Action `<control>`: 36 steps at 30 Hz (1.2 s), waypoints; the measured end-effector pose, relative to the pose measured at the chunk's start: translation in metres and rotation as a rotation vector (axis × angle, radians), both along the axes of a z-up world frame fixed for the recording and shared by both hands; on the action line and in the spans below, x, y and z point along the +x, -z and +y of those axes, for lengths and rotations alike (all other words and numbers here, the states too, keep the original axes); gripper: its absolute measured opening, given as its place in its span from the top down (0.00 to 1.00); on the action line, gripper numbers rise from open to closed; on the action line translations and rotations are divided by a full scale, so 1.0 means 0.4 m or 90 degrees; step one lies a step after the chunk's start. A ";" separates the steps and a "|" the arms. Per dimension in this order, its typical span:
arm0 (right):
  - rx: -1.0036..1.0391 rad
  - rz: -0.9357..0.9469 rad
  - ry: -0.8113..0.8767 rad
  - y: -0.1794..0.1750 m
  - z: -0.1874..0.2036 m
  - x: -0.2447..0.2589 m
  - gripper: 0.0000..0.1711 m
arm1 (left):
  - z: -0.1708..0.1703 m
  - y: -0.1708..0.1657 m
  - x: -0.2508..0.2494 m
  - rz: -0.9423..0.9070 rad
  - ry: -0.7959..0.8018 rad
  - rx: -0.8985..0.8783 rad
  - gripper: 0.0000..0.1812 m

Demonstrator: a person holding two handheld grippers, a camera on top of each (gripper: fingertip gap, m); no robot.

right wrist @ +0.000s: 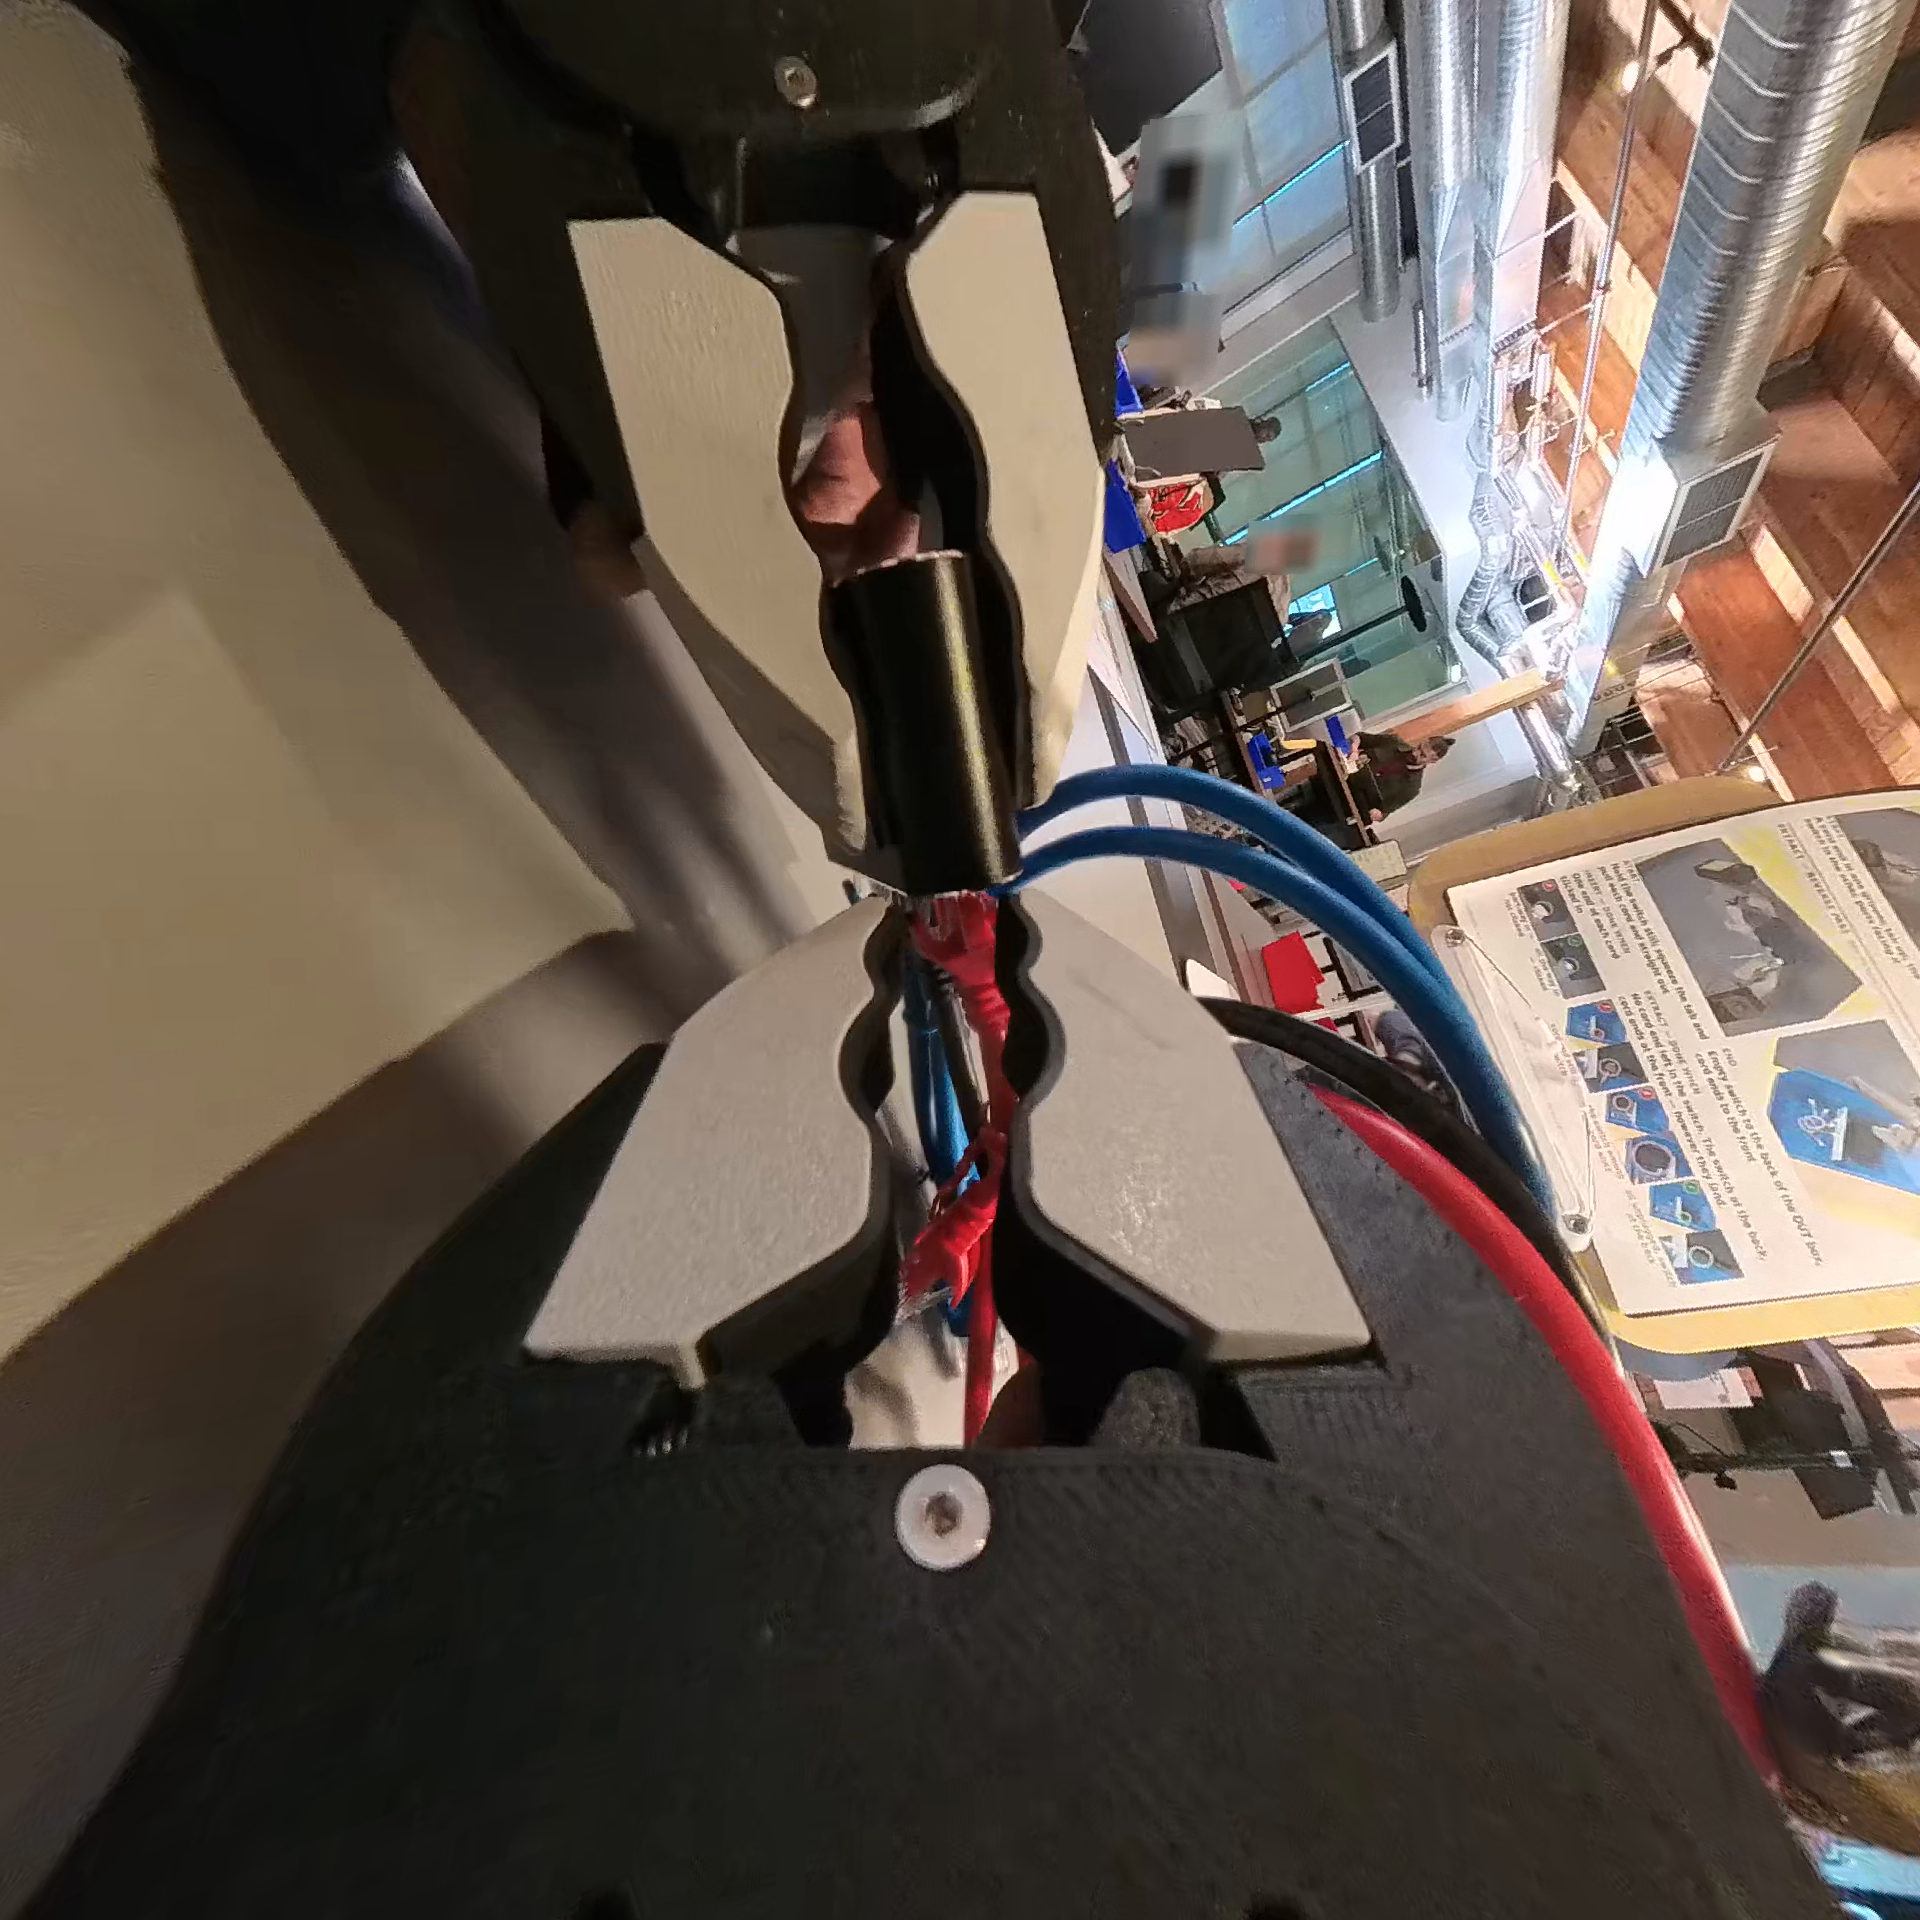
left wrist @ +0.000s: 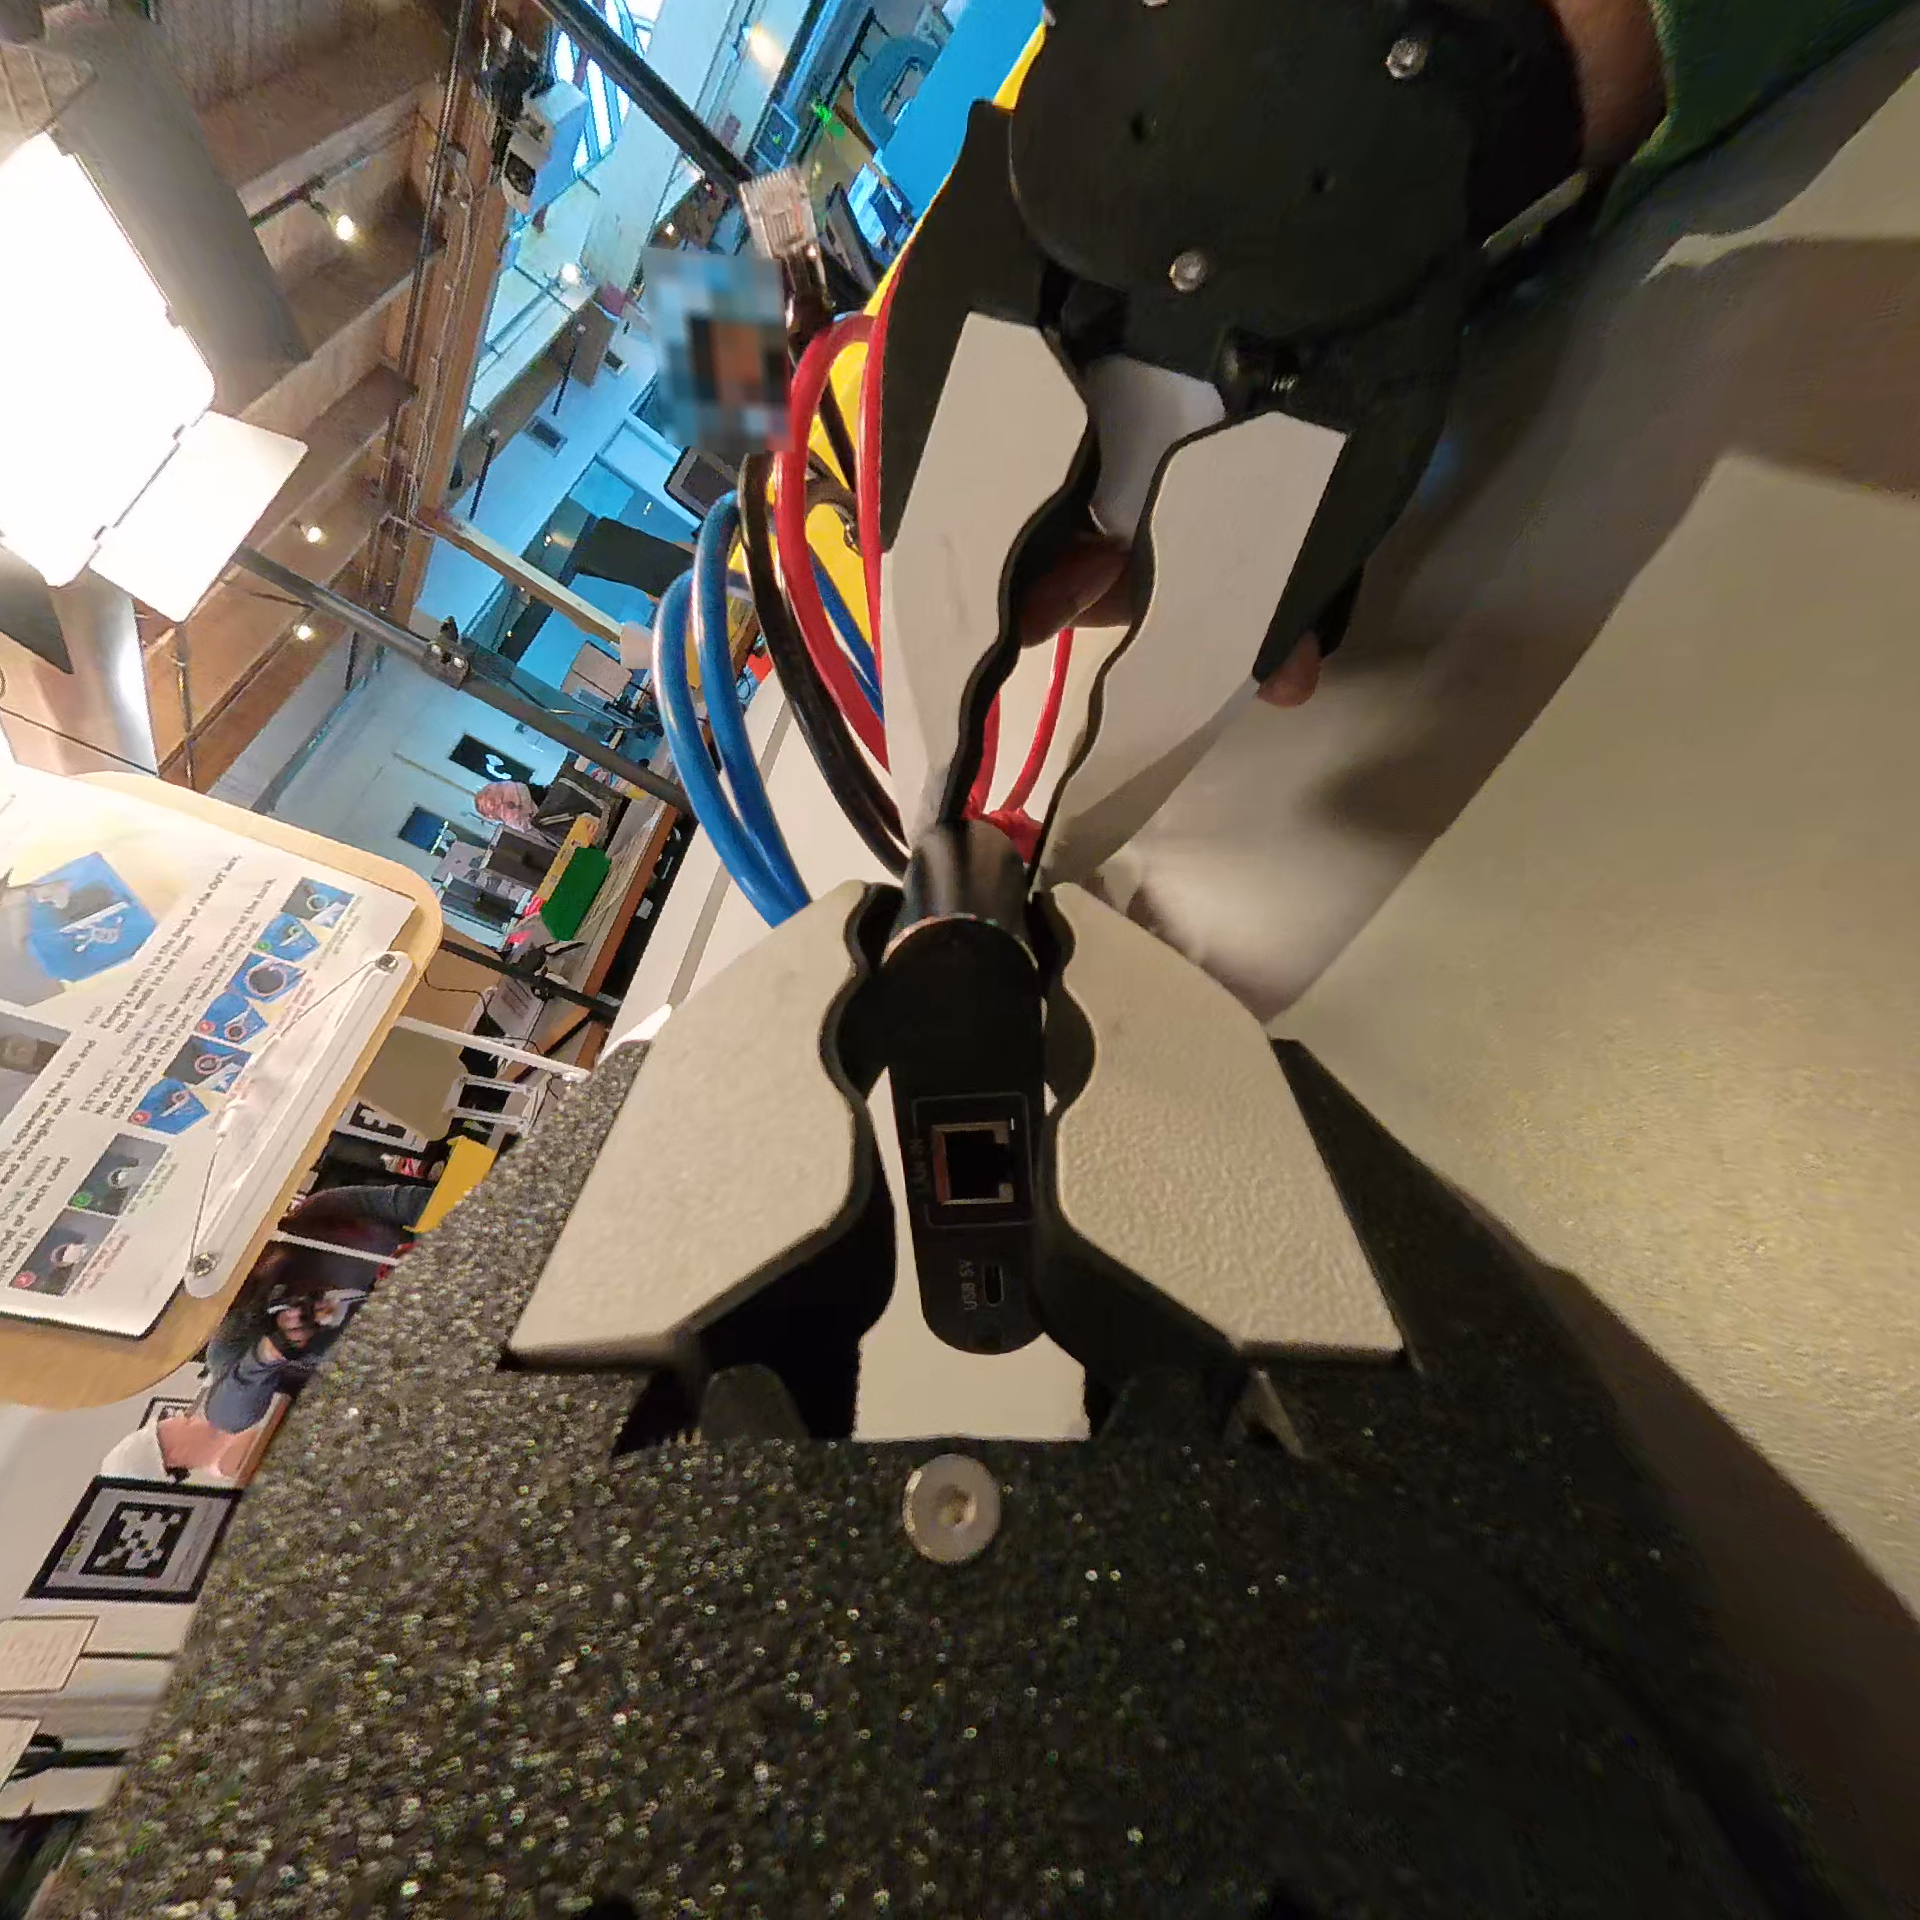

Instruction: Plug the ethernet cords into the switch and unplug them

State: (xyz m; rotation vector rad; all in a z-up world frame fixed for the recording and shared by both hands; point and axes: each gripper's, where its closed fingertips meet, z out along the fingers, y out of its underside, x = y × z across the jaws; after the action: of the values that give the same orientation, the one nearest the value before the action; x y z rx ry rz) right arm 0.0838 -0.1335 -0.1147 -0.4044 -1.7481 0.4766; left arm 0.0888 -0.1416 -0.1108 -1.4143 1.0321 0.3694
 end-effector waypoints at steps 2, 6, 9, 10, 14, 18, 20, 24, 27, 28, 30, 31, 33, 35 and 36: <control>-0.005 -0.006 -0.003 0.003 0.000 0.001 0.89 | -0.001 0.000 0.002 -0.001 0.005 0.000 0.85; -0.013 -0.018 -0.009 0.011 -0.002 0.002 0.88 | -0.008 0.004 0.005 0.004 0.014 -0.003 0.85; -0.008 -0.019 -0.005 0.016 -0.001 -0.001 0.89 | -0.014 0.007 0.011 0.012 0.022 -0.003 0.85; -0.006 -0.019 -0.006 0.017 -0.001 -0.002 0.89 | -0.015 0.007 0.011 0.014 0.021 -0.003 0.85; 0.010 -0.018 0.006 0.014 0.001 -0.005 0.90 | -0.011 0.007 0.003 0.020 0.001 0.003 0.85; 0.031 -0.021 0.012 0.015 0.005 -0.003 0.90 | 0.000 0.020 -0.018 0.072 -0.044 0.013 0.81; 0.031 -0.018 0.009 0.010 0.002 0.001 0.91 | 0.006 0.032 -0.023 0.086 -0.056 0.004 0.82; 0.052 -0.005 0.038 0.000 0.012 -0.002 0.91 | 0.014 0.026 -0.021 0.094 -0.069 0.012 0.84; 0.034 0.013 0.060 -0.018 0.017 -0.005 0.91 | 0.018 0.010 -0.025 0.100 -0.088 0.035 0.84; 0.028 0.020 0.070 -0.024 0.019 -0.008 0.91 | 0.019 0.005 -0.029 0.102 -0.097 0.043 0.84; 0.005 0.027 0.090 -0.031 0.024 -0.012 0.90 | 0.022 -0.003 -0.035 0.108 -0.111 0.054 0.84; -0.012 0.025 0.098 -0.032 0.026 -0.015 0.90 | 0.023 -0.005 -0.038 0.113 -0.117 0.058 0.84; -0.038 0.020 0.104 -0.032 0.028 -0.018 0.90 | 0.024 -0.006 -0.042 0.122 -0.122 0.060 0.84; -0.048 0.016 0.088 -0.031 0.024 -0.016 0.90 | 0.020 -0.005 -0.040 0.110 -0.109 0.054 0.82; -0.055 0.014 0.085 -0.030 0.022 -0.015 0.91 | 0.020 -0.005 -0.039 0.103 -0.105 0.051 0.82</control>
State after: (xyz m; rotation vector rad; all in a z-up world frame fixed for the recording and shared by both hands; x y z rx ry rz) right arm 0.0779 -0.1245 -0.1026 -0.5720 -1.6716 0.4601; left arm 0.0733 -0.1338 -0.1089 -1.4182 1.0208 0.6484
